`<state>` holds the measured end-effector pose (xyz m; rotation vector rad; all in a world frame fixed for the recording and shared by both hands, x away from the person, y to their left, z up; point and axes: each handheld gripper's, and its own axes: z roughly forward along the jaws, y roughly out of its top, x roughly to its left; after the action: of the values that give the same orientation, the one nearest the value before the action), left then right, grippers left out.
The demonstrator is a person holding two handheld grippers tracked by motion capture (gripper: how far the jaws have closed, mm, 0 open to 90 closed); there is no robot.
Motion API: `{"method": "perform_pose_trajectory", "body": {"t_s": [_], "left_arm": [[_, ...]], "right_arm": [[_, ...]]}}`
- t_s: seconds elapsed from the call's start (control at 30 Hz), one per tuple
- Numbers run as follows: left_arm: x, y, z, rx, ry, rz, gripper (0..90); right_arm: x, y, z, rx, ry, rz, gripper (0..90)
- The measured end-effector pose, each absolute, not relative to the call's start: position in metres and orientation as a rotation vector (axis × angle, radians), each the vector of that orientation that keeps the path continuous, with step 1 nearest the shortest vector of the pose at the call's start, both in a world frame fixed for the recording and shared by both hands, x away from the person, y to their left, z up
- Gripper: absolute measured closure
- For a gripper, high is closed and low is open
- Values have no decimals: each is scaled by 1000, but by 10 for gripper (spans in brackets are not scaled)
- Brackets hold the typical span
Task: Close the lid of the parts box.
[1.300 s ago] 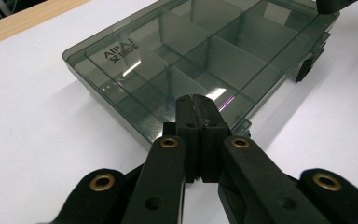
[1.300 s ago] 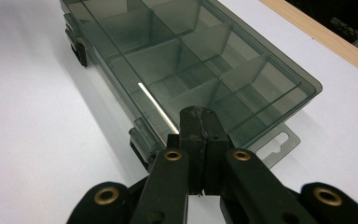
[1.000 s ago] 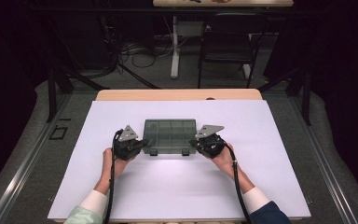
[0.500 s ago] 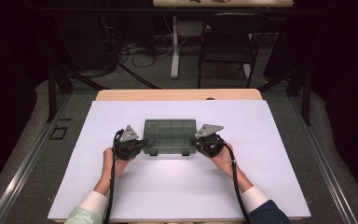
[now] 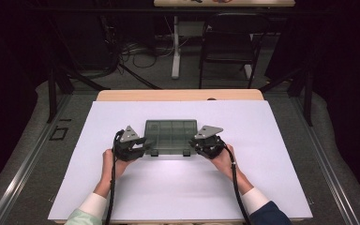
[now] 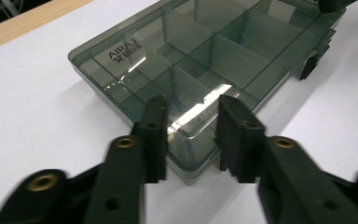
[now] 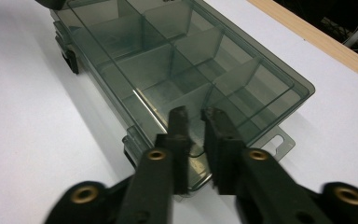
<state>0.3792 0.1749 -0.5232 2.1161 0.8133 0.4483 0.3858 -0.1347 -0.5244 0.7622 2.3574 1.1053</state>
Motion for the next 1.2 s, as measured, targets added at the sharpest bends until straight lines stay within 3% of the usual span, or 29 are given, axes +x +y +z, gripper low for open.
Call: {"method": "perform_pose_trajectory", "body": {"t_s": [0.33, 0.53, 1.0, 1.2], "left_arm": [[374, 178, -516, 2118, 850, 425, 226], [366, 182, -515, 2133, 853, 441, 145], [346, 196, -517, 2150, 905, 436, 9], [339, 199, -520, 2161, 910, 450, 2]], "right_arm": [[382, -145, -512, 799, 2401, 1139, 316], [376, -152, -507, 808, 2418, 1143, 152], [357, -172, -503, 830, 2401, 1172, 40], [349, -180, -505, 835, 2395, 1157, 10]]}}
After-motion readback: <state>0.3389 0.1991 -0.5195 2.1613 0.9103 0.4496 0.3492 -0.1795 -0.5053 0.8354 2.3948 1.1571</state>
